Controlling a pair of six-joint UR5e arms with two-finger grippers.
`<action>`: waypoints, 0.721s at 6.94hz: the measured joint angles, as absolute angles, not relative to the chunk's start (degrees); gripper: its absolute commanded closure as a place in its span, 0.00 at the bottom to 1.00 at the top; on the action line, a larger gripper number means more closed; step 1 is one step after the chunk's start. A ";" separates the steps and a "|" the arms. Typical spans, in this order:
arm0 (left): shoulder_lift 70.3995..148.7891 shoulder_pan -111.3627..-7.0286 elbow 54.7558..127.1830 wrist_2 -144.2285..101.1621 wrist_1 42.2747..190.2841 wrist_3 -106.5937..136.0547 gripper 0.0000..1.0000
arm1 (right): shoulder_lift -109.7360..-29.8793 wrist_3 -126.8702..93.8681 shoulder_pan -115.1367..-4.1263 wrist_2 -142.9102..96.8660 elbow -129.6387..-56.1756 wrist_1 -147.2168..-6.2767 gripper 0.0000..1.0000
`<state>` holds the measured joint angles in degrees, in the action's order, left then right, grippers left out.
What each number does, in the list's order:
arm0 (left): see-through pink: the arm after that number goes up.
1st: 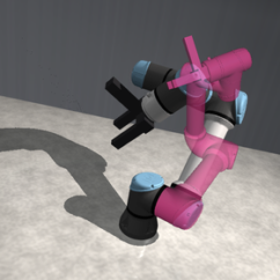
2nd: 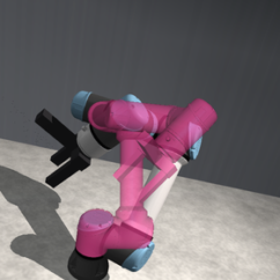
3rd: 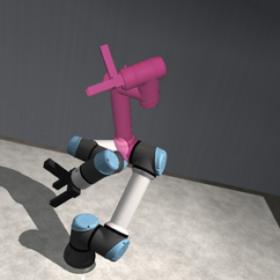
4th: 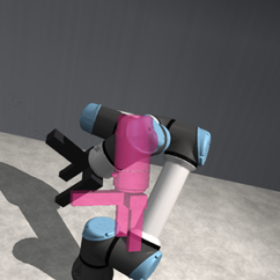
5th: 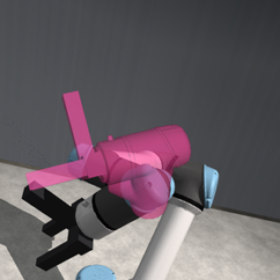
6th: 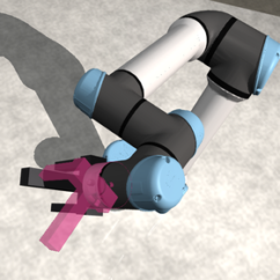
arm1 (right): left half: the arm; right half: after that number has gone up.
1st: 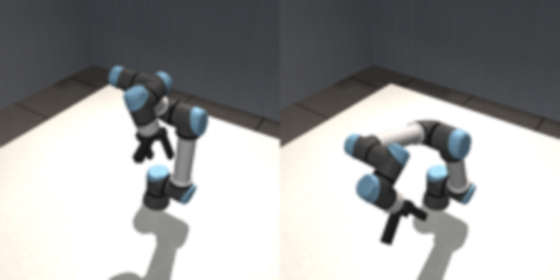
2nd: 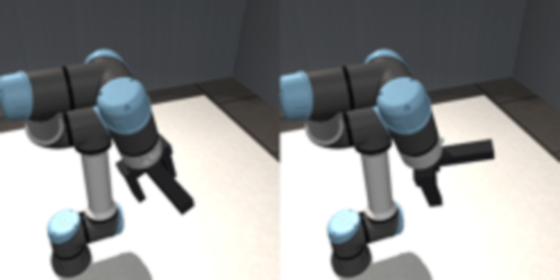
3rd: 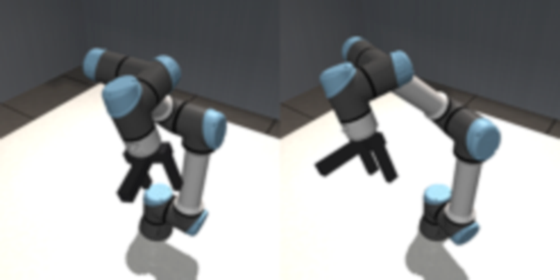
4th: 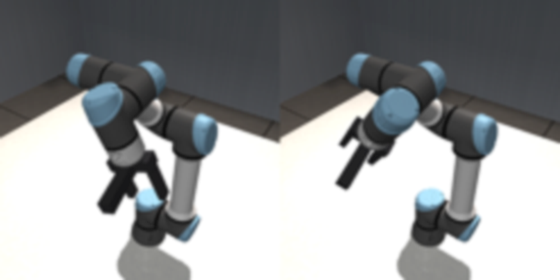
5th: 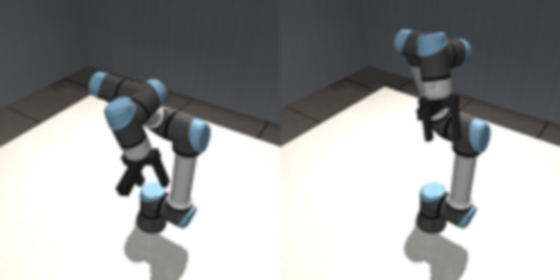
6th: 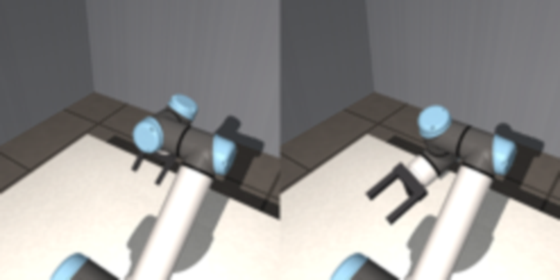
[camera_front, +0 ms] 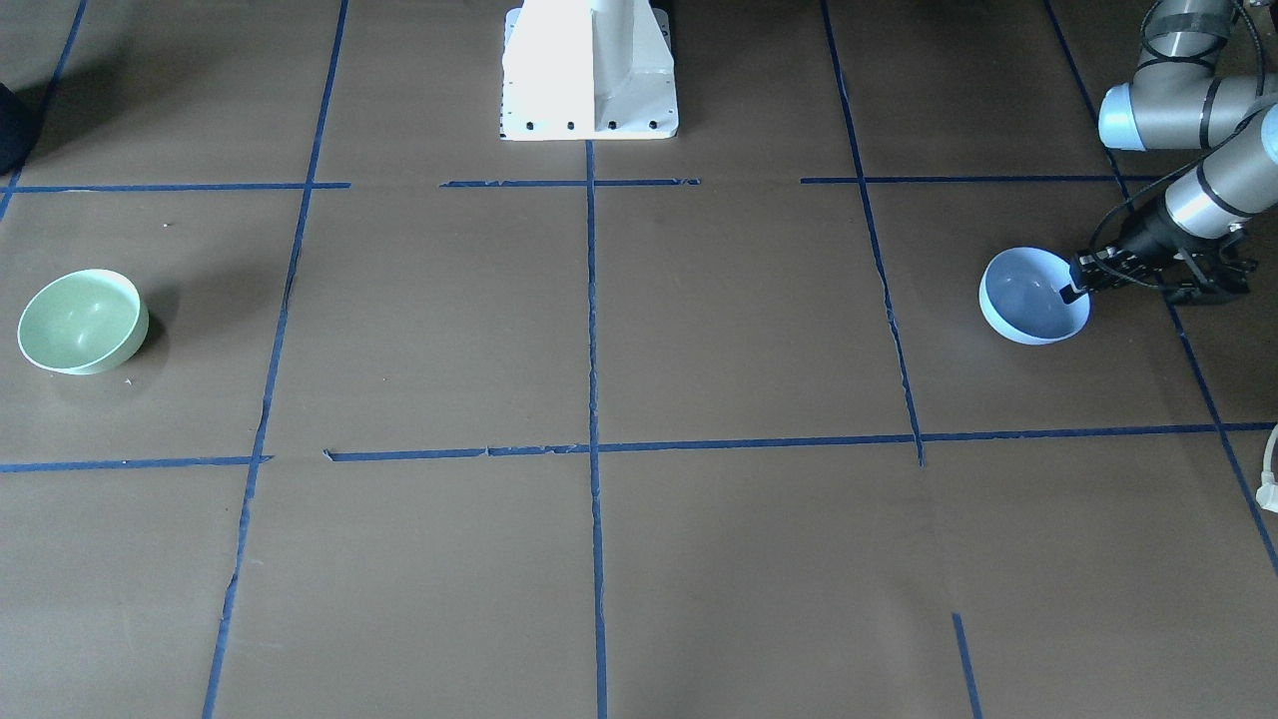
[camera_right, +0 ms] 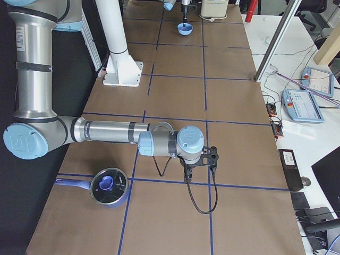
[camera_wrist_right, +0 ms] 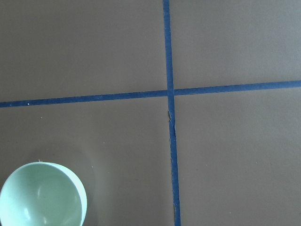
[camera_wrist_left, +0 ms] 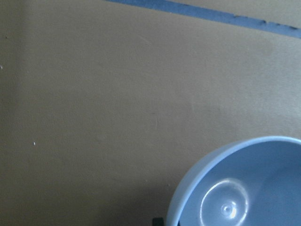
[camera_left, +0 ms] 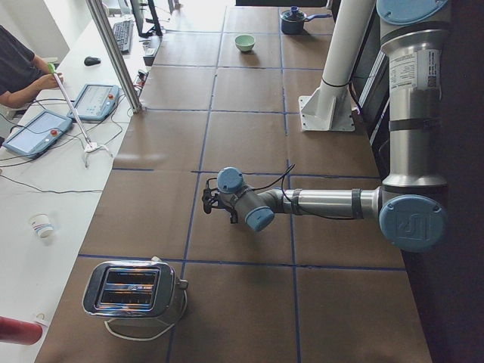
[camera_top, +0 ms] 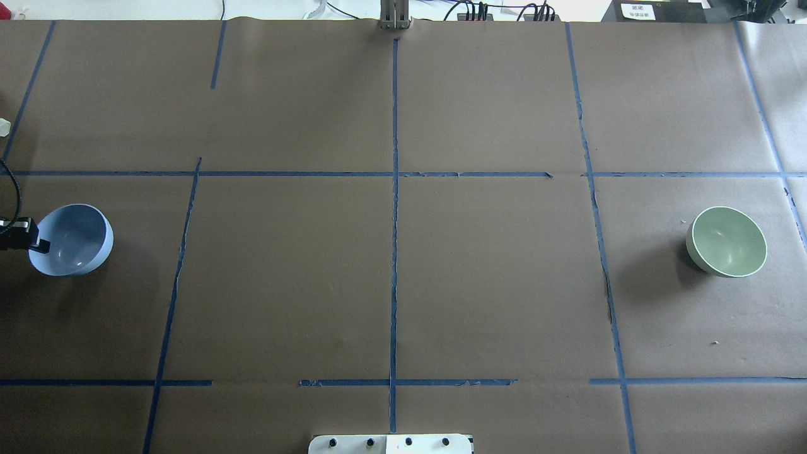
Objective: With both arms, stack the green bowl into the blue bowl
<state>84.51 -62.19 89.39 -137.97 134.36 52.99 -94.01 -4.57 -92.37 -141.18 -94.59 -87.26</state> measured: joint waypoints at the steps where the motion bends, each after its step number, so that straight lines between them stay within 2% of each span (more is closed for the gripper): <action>1: 85.74 -64.23 91.54 -139.81 130.75 53.30 1.00 | -94.03 -4.57 -92.37 -141.25 -94.68 -87.27 0.00; 3: 94.05 -64.39 98.90 -139.73 115.62 59.94 1.00 | -94.19 -4.57 -92.42 -141.39 -95.21 -87.26 0.00; 5: 105.67 -54.71 101.21 -132.62 108.37 76.97 1.00 | -94.28 -4.45 -92.40 -141.40 -95.41 -87.20 0.00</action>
